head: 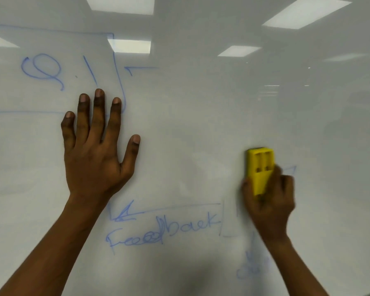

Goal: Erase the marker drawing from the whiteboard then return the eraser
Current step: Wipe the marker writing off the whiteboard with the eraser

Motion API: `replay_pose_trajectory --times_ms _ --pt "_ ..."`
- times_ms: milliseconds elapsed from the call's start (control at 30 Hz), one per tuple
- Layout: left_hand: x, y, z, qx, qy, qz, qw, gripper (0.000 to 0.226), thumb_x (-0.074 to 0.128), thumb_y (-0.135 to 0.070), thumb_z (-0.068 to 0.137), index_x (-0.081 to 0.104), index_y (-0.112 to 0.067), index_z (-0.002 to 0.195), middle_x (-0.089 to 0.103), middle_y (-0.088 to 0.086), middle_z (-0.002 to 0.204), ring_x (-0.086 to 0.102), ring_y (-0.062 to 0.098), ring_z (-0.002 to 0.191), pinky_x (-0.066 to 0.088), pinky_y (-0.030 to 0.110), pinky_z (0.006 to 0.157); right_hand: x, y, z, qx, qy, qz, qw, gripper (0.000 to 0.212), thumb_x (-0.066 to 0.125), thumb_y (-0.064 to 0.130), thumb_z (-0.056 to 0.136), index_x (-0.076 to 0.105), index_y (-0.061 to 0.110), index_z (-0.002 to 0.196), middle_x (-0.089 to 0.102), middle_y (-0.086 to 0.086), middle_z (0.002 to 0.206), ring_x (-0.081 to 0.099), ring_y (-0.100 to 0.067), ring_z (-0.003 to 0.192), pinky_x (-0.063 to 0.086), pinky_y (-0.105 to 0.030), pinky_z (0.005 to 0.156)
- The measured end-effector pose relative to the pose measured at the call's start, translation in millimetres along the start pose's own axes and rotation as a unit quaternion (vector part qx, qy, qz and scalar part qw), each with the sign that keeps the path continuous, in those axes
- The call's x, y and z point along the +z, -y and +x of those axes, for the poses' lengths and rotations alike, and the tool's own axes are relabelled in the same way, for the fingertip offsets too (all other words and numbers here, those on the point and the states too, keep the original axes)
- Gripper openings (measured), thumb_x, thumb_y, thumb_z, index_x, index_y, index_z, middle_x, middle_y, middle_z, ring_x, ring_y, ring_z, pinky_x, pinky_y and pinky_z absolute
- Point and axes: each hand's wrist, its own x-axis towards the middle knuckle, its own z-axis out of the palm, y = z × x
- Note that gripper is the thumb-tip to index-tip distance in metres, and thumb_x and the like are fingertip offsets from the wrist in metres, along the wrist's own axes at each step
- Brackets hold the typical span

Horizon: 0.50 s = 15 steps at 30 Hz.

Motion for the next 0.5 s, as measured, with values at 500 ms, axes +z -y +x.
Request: replay_pose_trajectory --times_ms 500 --pt "1 2 0 0.004 -0.009 -0.003 1.000 0.073 0.041 -0.054 0.110 0.019 -0.023 0.172 0.014 0.007 0.179 0.012 0.031 0.167 0.003 0.046 0.135 8 -10 -7 -0.087 0.013 -0.018 0.996 0.069 0.067 0.046 0.090 0.055 -0.005 0.136 0.048 -0.016 0.098 0.052 -0.035 0.083 0.046 -0.042 0.070"
